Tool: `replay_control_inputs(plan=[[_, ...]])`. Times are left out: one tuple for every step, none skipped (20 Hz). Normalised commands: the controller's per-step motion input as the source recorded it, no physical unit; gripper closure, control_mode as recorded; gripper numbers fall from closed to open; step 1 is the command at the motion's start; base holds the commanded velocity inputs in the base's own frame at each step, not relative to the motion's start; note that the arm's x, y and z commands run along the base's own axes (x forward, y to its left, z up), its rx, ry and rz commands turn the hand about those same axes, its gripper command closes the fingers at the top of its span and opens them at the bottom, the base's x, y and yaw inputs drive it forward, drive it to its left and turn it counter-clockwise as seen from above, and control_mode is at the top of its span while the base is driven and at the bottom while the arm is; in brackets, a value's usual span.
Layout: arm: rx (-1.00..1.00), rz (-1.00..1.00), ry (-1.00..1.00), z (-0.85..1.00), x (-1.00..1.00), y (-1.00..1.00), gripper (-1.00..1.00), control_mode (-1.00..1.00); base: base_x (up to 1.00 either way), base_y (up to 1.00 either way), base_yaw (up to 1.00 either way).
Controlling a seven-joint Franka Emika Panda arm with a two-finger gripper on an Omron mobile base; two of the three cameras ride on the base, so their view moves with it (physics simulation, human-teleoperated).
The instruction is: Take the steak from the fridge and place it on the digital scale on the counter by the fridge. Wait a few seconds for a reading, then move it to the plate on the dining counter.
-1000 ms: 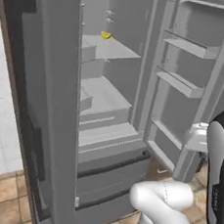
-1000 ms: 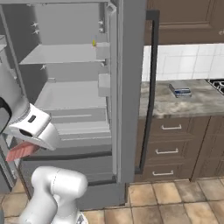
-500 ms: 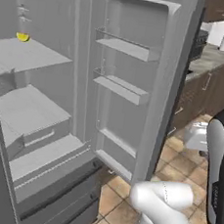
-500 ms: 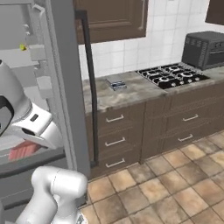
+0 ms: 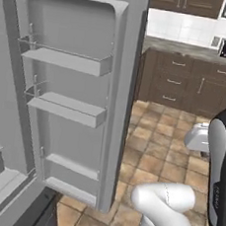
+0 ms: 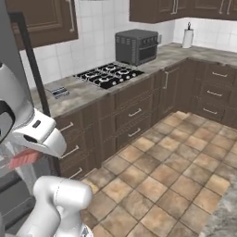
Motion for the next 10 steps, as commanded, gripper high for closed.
replay_control_inputs(plan=[[0.0,0.0,0.0,0.0,0.0,0.0,1.0,1.0,0.11,-0.05,-0.51],[0.0,0.0,0.0,0.0,0.0,0.0,1.0,1.0,0.49,-0.08,-0.4],[0.0,0.0,0.0,0.0,0.0,0.0,1.0,1.0,0.59,-0.04,-0.32],[0.0,0.0,0.0,0.0,0.0,0.0,1.0,1.0,0.71,0.0,-0.25],[0.0,0.0,0.0,0.0,0.0,0.0,1.0,1.0,0.79,0.0,-0.21],[0.0,0.0,0.0,0.0,0.0,0.0,1.0,1.0,0.83,-0.01,-0.19],[0.0,0.0,0.0,0.0,0.0,0.0,1.0,1.0,0.91,-0.02,-0.18],[0.0,0.0,0.0,0.0,0.0,0.0,1.0,1.0,0.89,-0.01,-0.17],[0.0,0.0,0.0,0.0,0.0,0.0,1.0,1.0,0.89,-0.05,-0.16],[0.0,0.0,0.0,0.0,0.0,0.0,1.0,1.0,0.87,-0.01,-0.15]])
